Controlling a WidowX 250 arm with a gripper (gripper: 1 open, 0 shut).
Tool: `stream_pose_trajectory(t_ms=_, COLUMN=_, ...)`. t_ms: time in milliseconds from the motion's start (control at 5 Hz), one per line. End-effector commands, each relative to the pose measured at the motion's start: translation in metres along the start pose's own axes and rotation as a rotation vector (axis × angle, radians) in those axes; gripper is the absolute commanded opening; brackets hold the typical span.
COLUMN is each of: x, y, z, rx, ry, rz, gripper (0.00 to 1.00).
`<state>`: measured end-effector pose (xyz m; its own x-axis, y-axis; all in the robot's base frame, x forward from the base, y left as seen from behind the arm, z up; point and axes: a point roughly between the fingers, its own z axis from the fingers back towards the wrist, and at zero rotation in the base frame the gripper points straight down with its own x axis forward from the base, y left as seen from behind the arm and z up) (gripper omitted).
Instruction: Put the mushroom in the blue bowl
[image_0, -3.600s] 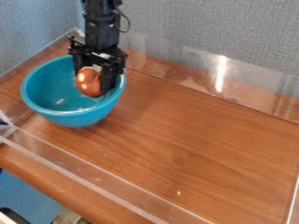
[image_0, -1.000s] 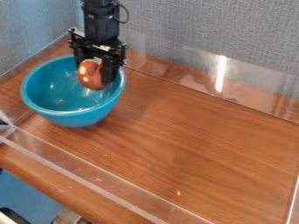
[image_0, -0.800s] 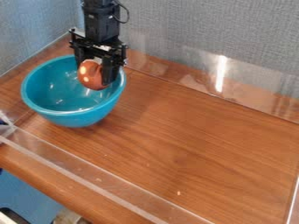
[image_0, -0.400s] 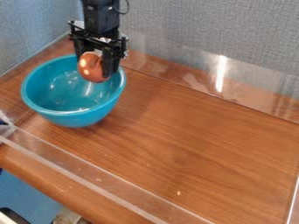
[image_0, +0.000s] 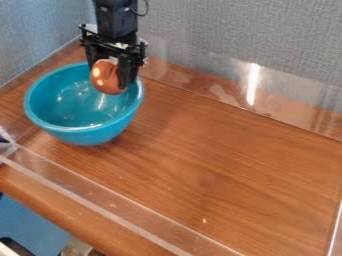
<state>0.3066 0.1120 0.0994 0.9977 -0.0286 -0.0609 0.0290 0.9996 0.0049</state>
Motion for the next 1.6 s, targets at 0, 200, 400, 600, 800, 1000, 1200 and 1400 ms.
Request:
stream_pose_trajectory(t_ms=0, x=0.002, y=0.006, z=0.038, rx=0.039, ry=-0.116, rz=0.002, gripper=0.0)
stream_pose_trajectory(t_ms=200, x=0.002, y=0.005, z=0.04, rx=0.038, ry=-0.123, rz=0.0, gripper=0.0)
stream_pose_trajectory(t_ms=400, x=0.002, y=0.005, z=0.041, rx=0.036, ry=-0.128, rz=0.0, gripper=0.0)
stream_pose_trajectory(t_ms=600, x=0.002, y=0.006, z=0.042, rx=0.034, ry=-0.132, rz=0.0, gripper=0.0)
stream_pose_trajectory(t_ms=800, x=-0.001, y=0.007, z=0.039, rx=0.041, ry=-0.121, rz=0.004, gripper=0.0)
stream_pose_trajectory(t_ms=1000, x=-0.004, y=0.008, z=0.037, rx=0.047, ry=-0.112, rz=0.008, gripper=0.0)
stream_pose_trajectory(t_ms=1200, x=-0.007, y=0.008, z=0.035, rx=0.051, ry=-0.103, rz=0.011, gripper=0.0)
stream_pose_trajectory(t_ms=1400, x=-0.01, y=0.009, z=0.034, rx=0.052, ry=-0.096, rz=0.014, gripper=0.0)
